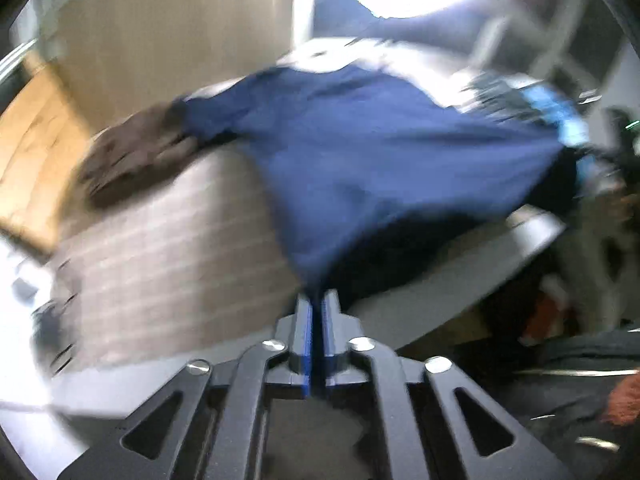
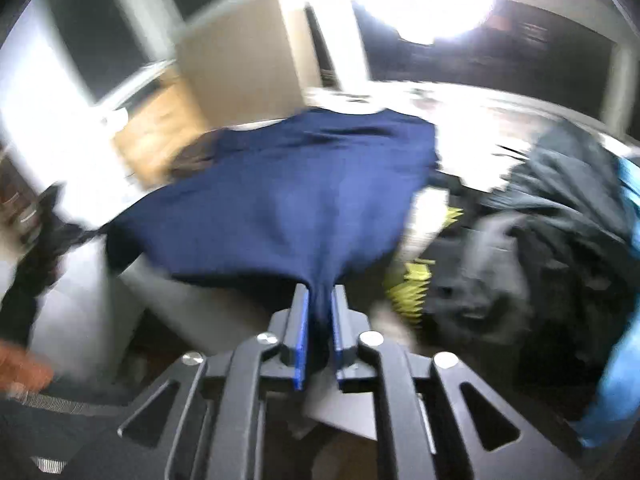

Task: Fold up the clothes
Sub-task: 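Lay the sweatshirt flat on the rug and open both grippers, then grasp the navy sweatshirt hem with both grippers at its edge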

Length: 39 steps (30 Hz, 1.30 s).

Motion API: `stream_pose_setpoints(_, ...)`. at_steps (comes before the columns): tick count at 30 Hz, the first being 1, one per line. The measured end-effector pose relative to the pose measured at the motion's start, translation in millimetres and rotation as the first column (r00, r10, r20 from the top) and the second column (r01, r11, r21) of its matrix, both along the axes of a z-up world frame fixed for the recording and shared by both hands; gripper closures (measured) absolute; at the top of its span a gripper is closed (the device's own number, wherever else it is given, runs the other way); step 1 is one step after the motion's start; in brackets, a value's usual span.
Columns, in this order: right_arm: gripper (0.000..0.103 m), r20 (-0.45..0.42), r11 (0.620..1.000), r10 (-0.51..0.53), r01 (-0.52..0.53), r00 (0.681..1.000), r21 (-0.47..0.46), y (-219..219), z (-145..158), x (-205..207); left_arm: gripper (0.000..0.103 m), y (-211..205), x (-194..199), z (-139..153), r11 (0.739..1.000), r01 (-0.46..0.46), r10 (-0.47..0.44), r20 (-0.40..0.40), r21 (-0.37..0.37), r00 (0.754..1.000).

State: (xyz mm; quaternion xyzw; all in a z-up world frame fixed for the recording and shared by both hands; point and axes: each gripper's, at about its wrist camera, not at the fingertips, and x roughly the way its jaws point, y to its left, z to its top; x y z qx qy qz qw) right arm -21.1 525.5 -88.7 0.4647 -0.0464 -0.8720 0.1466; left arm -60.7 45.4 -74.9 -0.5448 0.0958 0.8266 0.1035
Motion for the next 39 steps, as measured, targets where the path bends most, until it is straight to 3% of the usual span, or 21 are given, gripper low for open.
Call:
stream_pose_setpoints(1, 0.076, 0.036, 0.994, -0.067, 0.064, 0.997, 0.084, 4.6, -10.9, -5.5, 0.096, -11.1, -0.2, -14.6, 0.998, -0.039, 0.04, 0.022, -0.039, 0.999)
stream_pose_setpoints(2, 0.069, 0.07, 0.992, -0.084, 0.076, 0.994, 0.102, 6.6, -25.2, -3.9, 0.096, -21.1, 0.5, -27.6, 0.996, -0.075, 0.077, 0.044, -0.042, 0.996)
stream_pose_setpoints(5, 0.068, 0.163, 0.988, -0.111, 0.09, 0.98, 0.129, 10.1, -67.8, 5.2, 0.095, -29.1, 9.8, -54.7, 0.994, -0.108, 0.105, 0.094, 0.022, 0.99)
stream_pose_setpoints(10, 0.065, 0.265, 0.99, -0.121, 0.096, 0.957, 0.108, 5.0, -128.0, 30.1, 0.074, 6.3, 22.3, -81.5, 0.996, -0.019, 0.008, 0.115, 0.089, 0.993)
stream_pose_setpoints(15, 0.065, 0.304, 0.99, -0.131, 0.109, 0.944, 0.087, -7.6, -159.3, 53.0, 0.072, 40.3, 29.3, -103.6, 0.997, 0.076, -0.079, 0.136, 0.028, 0.988)
stream_pose_setpoints(18, 0.059, 0.274, 0.991, -0.118, 0.094, 0.954, 0.098, -17.2, -161.1, 59.7, 0.072, 49.7, 26.9, -114.5, 0.993, 0.113, -0.11, 0.139, -0.021, 0.984)
stream_pose_setpoints(20, 0.059, 0.252, 0.989, -0.112, 0.082, 0.961, 0.126, -24.3, -161.0, 62.3, 0.093, 53.7, 23.8, -119.3, 0.992, 0.124, -0.121, 0.156, -0.01, 0.98)
stream_pose_setpoints(21, 0.059, 0.241, 0.987, -0.109, 0.077, 0.964, 0.14, -27.9, -161.0, 63.6, 0.099, 55.6, 22.3, -121.6, 0.992, 0.128, -0.126, 0.166, 0.0, 0.978)
stream_pose_setpoints(25, 0.061, 0.219, 0.988, -0.061, 0.027, 0.974, 0.155, -43.7, -159.8, 68.4, 0.099, 54.7, 27.6, -101.4, 0.989, 0.141, -0.147, 0.148, 0.053, 0.978)
stream_pose_setpoints(26, 0.076, 0.219, 0.988, -0.05, 0.015, 0.975, 0.156, -48.3, -158.0, 69.9, 0.099, 49.5, 30.8, -91.0, 0.989, 0.129, -0.138, 0.142, 0.075, 0.98)
stream_pose_setpoints(27, 0.099, 0.218, 0.988, -0.038, 0.004, 0.975, 0.157, -52.8, -156.0, 71.4, 0.099, 43.4, 35.0, -81.0, 0.99, 0.117, -0.128, 0.135, 0.083, 0.983)
stream_pose_setpoints(28, 0.1, 0.217, 0.987, -0.027, -0.007, 0.976, 0.158, -57.4, -154.0, 72.9, 0.099, 34.1, 41.5, -70.9, 0.992, 0.1, -0.108, 0.127, 0.073, 0.986)
stream_pose_setpoints(31, 0.1, 0.176, 0.999, -0.026, 0.022, 0.984, 0.028, -56.2, -131.8, 80.9, 0.099, 2.7, 62.2, -47.4, 0.998, 0.013, -0.019, 0.122, 0.054, 0.992)
stream_pose_setpoints(34, 0.098, 0.108, 0.986, -0.102, 0.114, 0.989, -0.118, -31.1, -110.8, 93.8, 0.099, -18.5, 69.1, -51.9, 0.996, -0.071, 0.063, 0.143, 0.047, 0.988)
stream_pose_setpoints(36, 0.081, 0.15, 0.982, -0.14, 0.156, 0.979, -0.101, -23.8, -115.2, 98.5, 0.099, -17.4, 68.9, -61.6, 0.995, -0.094, 0.086, 0.16, 0.043, 0.983)
stream_pose_setpoints(39, 0.081, 0.24, 0.98, -0.178, 0.195, 0.954, -0.05, -18.9, -129.1, 104.2, 0.099, -10.0, 66.9, -76.1, 0.994, -0.087, 0.075, 0.179, 0.062, 0.981)
